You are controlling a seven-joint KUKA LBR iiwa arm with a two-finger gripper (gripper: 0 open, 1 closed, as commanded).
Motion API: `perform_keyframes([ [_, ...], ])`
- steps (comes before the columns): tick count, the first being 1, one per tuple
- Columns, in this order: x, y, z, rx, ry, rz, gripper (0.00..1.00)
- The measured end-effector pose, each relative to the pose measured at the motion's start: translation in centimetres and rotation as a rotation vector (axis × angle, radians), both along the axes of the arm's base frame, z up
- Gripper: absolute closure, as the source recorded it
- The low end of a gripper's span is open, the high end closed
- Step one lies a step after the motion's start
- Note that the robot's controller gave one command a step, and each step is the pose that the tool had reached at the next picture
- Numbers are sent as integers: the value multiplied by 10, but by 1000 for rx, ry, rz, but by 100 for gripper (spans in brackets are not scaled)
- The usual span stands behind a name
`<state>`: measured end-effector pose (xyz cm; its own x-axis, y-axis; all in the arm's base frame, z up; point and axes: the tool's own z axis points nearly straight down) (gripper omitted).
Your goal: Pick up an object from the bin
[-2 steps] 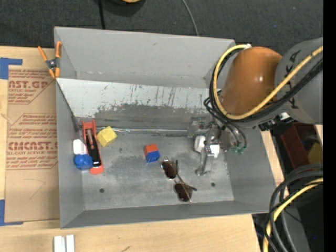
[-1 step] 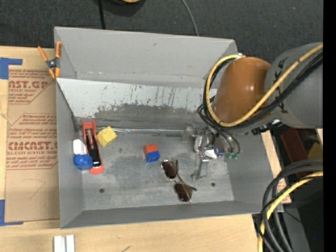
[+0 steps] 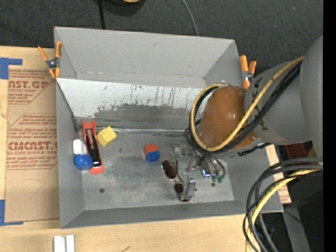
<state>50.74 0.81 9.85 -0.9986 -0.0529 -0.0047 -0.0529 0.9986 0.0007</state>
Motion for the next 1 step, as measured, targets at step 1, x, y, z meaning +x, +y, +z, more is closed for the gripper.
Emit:
perform_keyframes([
  [1, 1, 39, -29, 1, -3, -203, 100],
])
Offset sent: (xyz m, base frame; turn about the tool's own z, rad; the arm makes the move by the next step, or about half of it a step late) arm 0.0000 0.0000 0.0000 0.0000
